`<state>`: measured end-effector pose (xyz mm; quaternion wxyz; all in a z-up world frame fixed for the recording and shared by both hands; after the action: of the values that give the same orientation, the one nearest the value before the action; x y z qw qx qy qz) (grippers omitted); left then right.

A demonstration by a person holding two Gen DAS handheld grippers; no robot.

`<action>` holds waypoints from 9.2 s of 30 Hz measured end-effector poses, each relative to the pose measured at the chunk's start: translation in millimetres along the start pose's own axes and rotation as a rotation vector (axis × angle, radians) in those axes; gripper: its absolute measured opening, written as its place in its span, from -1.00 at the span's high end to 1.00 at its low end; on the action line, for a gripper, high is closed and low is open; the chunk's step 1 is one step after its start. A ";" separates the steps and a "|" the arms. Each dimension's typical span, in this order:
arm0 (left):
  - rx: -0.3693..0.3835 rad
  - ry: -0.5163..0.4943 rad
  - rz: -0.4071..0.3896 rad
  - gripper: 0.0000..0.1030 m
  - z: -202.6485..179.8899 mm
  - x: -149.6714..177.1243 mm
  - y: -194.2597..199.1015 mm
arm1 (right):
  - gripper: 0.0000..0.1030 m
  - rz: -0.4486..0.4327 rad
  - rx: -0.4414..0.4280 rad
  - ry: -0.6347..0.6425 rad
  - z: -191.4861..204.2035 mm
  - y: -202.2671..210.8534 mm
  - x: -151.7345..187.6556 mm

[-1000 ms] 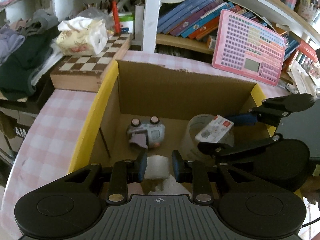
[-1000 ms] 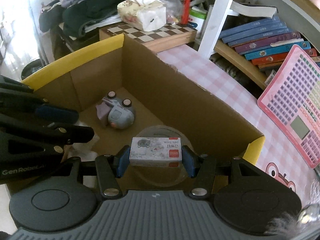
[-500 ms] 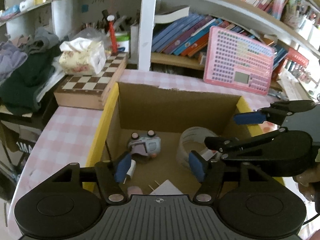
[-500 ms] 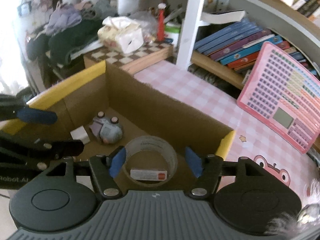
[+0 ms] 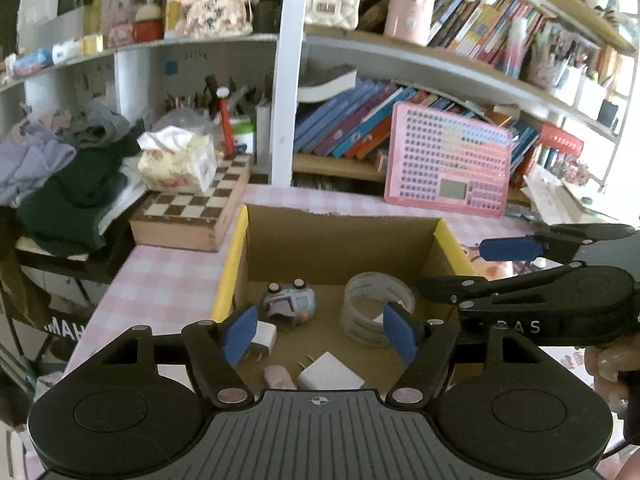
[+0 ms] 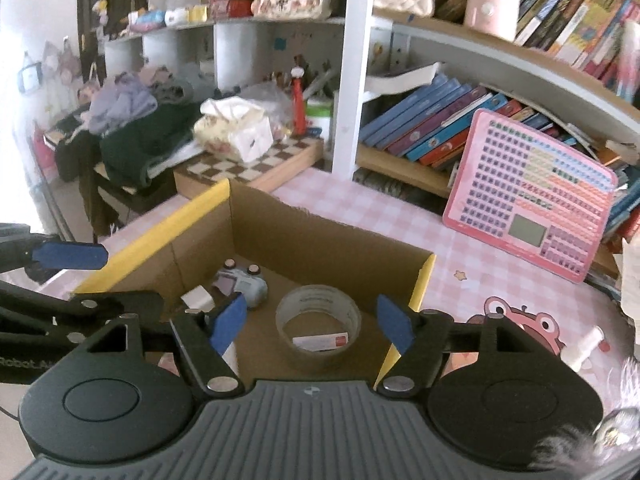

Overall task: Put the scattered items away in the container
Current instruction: 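Withdraw both tools from the box back toward the pink pig and spray bottle, then close the left tool on the pink plush pig while the right tool grasps the spray bottle, then lift and carry the pig and spray bottle with both tools over the yellow box, then lower both tools into the box and open them to release pig and bottle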

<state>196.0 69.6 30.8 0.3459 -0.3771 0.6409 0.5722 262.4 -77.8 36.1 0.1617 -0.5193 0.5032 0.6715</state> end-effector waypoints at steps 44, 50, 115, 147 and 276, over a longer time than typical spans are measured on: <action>0.077 -0.064 0.187 -0.70 -18.6 115.6 100.7 | -0.70 0.087 0.251 -0.175 67.9 149.1 141.6; 0.108 -0.085 0.220 -0.76 -32.9 121.6 97.0 | -0.72 0.122 0.270 -0.176 65.4 156.2 151.4; 0.035 -0.256 0.208 -0.70 -249.0 40.3 -149.8 | -0.35 0.055 0.215 -0.273 -246.6 22.8 111.7; -0.004 -0.135 0.284 -0.15 -250.4 29.7 -233.1 | 0.40 0.089 0.081 -0.297 -285.9 -50.1 108.2; 0.043 0.002 0.207 -0.14 10.2 -0.6 -89.1 | 0.40 0.187 -0.106 0.011 1.8 -60.7 21.8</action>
<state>274.7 74.4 -11.9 0.2924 -0.3020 0.6890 0.5903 297.4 -56.2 -13.6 0.0679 -0.4814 0.5142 0.7066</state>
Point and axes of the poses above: each gripper's, at about its wrist camera, not at the fingertips, and y roughly against the way its jaws point, z to its left, x to its underside, the point moved 4 cm from there along -y, roughly the way its jaws point, and after that the axes turned 8 degrees about -z, right-handed, at the moved point
